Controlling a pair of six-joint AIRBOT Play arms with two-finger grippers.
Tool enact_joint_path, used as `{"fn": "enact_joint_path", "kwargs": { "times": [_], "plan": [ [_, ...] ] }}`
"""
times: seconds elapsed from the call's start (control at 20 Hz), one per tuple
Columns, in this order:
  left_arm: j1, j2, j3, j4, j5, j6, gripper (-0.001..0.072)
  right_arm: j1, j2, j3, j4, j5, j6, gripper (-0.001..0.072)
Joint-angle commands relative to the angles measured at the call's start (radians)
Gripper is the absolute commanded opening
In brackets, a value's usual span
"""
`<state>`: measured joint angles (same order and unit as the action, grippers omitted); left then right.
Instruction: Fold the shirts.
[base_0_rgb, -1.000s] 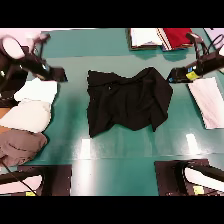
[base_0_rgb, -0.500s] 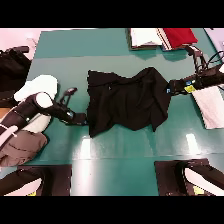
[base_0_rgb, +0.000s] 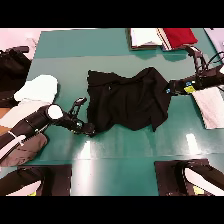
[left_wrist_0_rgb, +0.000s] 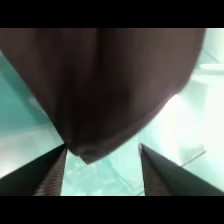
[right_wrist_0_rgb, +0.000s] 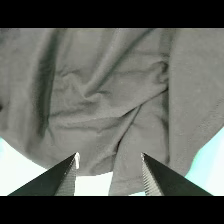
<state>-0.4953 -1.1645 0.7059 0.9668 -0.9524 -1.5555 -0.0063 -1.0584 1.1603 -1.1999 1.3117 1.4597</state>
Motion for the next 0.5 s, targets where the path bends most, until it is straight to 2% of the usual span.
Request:
{"fn": "enact_joint_path", "kwargs": {
  "times": [0.0, 0.05, 0.15, 0.35, 0.45],
  "plan": [
    [-0.008, -0.029, -0.012, -0.006, 0.040, 0.000, 0.0530, 0.001, 0.001, 0.000, 0.031, -0.007, 0.000, 0.0448],
    [-0.008, -0.038, -0.012, -0.005, 0.051, 0.000, 0.0504, 0.001, 0.001, 0.000, 0.030, -0.006, 0.000, 0.0447],
    [-0.007, -0.037, -0.002, 0.009, 0.072, 0.004, 0.0026, -0.006, 0.001, 0.000, 0.029, 0.007, -0.002, 0.0429],
    [0.063, -0.004, 0.100, 0.110, 0.000, 0.000, 0.0024, -0.078, 0.004, -0.024, 0.011, 0.136, -0.014, 0.0429],
    [0.118, 0.044, 0.140, 0.137, -0.009, 0.000, 0.0024, -0.135, 0.039, -0.128, -0.006, 0.154, -0.014, 0.0431]
  ]
}}
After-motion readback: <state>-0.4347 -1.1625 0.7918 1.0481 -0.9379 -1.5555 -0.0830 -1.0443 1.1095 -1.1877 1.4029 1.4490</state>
